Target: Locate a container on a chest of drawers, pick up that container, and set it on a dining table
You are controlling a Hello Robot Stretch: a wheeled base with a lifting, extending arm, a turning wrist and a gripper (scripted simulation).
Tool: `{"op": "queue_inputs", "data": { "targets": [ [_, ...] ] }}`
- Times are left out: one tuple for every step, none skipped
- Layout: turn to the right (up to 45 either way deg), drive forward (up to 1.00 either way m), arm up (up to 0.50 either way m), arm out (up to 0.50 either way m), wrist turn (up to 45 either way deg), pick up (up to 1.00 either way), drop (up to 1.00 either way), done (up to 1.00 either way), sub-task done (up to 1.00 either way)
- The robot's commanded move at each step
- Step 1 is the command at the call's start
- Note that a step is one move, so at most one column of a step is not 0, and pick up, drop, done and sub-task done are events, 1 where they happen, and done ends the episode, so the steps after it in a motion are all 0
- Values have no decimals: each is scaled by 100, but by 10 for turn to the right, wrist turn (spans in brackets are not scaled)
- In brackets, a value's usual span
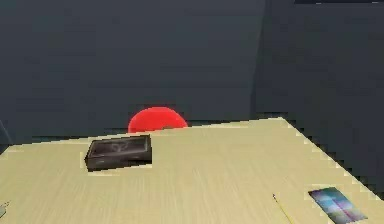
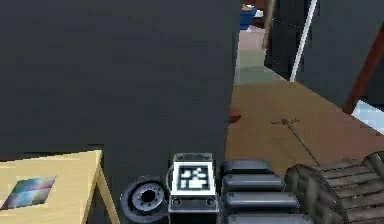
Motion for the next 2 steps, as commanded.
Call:
{"op": "queue_inputs", "data": {
  "targets": [
    [-270, 0, 0, 0, 0, 0, 0, 0, 0],
    [450, 0, 0, 0, 0, 0, 0, 0, 0]
  ]
}}
